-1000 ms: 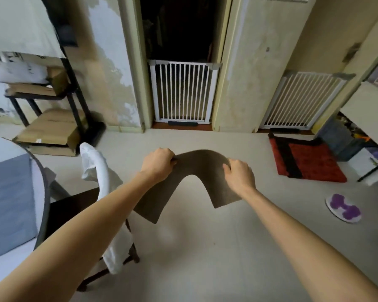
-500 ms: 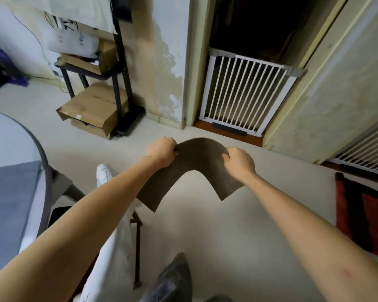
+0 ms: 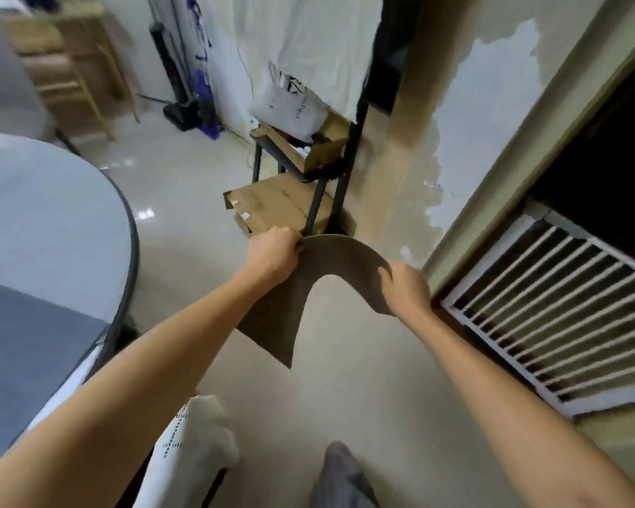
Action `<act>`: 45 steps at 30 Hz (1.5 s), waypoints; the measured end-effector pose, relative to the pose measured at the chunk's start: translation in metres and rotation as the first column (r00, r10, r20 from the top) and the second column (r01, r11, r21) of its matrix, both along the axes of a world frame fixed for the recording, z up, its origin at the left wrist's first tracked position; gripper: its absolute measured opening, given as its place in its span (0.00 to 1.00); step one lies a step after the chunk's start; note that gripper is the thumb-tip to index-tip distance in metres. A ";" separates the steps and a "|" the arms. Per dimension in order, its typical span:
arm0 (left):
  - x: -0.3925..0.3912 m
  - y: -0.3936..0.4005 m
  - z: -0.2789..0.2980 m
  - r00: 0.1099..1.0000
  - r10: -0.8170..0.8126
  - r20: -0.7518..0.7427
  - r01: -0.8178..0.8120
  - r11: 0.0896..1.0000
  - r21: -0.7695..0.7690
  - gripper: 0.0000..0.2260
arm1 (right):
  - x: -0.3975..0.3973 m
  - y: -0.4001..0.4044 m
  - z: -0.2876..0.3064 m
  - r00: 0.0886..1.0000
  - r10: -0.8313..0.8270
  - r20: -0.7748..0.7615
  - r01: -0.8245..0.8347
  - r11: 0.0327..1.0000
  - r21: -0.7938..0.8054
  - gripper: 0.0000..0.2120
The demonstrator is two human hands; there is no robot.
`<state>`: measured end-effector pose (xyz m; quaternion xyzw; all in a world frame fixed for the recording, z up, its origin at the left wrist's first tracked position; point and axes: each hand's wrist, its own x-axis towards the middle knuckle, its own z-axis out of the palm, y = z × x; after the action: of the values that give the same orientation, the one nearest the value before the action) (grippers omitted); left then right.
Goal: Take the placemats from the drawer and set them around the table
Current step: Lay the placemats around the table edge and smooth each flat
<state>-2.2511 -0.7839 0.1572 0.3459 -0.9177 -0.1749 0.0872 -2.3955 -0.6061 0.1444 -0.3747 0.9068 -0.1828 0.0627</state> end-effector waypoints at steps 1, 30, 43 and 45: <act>-0.004 -0.020 0.007 0.994 0.093 -0.056 -0.092 0.996 0.017 0.10 | -0.013 -0.030 0.005 0.997 0.073 0.020 -0.073 0.997 -0.030 0.11; 0.278 -0.324 0.060 0.191 0.970 0.152 -0.887 0.237 -0.395 0.12 | 0.248 -0.672 0.036 -0.059 0.979 -0.196 -0.995 -0.074 -0.073 0.26; 0.230 -0.415 -0.002 -0.047 0.938 0.344 -0.992 -0.002 -0.130 0.11 | 0.294 -0.830 0.004 -0.557 0.805 -0.203 -0.830 -0.544 0.120 0.26; 0.220 -0.434 -0.019 0.037 0.933 0.357 -0.999 0.033 0.018 0.13 | 0.297 -0.852 -0.003 -0.592 0.784 -0.187 -0.806 -0.573 0.152 0.29</act>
<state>-2.0306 -1.2180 0.1384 0.9046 -0.4012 -0.1429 0.0209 -2.0981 -1.4579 0.1416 -0.9943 0.0730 -0.0300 0.0710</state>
